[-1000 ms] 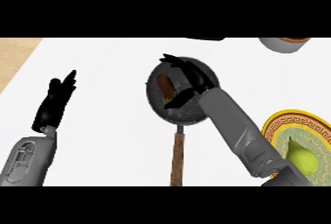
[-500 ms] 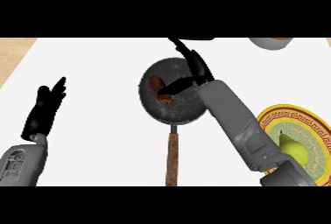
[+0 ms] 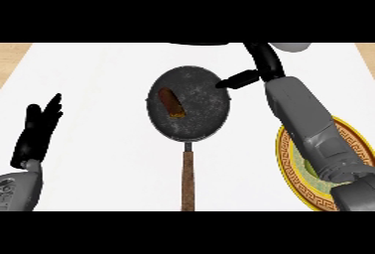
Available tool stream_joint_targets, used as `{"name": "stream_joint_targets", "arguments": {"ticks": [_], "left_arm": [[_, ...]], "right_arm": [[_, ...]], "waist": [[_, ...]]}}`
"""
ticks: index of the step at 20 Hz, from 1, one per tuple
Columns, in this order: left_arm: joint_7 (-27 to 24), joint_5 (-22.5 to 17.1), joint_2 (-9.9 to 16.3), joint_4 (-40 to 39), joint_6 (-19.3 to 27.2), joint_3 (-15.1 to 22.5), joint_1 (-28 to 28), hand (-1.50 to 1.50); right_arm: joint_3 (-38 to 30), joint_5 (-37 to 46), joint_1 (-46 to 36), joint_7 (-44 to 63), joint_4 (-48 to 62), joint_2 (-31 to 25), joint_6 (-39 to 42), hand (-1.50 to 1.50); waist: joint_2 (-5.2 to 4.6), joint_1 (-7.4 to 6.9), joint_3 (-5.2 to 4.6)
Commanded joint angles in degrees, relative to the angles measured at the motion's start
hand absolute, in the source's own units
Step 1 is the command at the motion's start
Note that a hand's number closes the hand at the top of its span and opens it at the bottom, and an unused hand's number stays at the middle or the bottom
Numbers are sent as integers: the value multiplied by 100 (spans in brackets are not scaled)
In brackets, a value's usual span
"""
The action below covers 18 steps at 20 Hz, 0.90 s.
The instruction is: Pick the sweet potato from the plate and place it in the pan
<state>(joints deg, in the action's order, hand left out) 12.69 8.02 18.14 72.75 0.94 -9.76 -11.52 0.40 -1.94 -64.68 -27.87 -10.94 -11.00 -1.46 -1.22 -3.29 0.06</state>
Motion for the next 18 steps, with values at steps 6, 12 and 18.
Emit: {"name": "stream_joint_targets", "arguments": {"ticks": [6, 12, 18], "left_arm": [[83, 66, -22, -29, 81, -12, -142, 0], [37, 82, -187, 215, 98, 95, 173, 0], [-75, 57, -76, 17, -1, 27, -18, 0]], "right_arm": [[-218, -52, -11, -257, 323, -1464, 1632, -150], [-105, 147, 199, -529, 383, -2175, 2442, -150], [-98, 250, 381, -996, 470, -2460, 2671, -150]], "waist": [[-39, -7, 8], [-11, 12, 9], [-72, -63, 16]]}}
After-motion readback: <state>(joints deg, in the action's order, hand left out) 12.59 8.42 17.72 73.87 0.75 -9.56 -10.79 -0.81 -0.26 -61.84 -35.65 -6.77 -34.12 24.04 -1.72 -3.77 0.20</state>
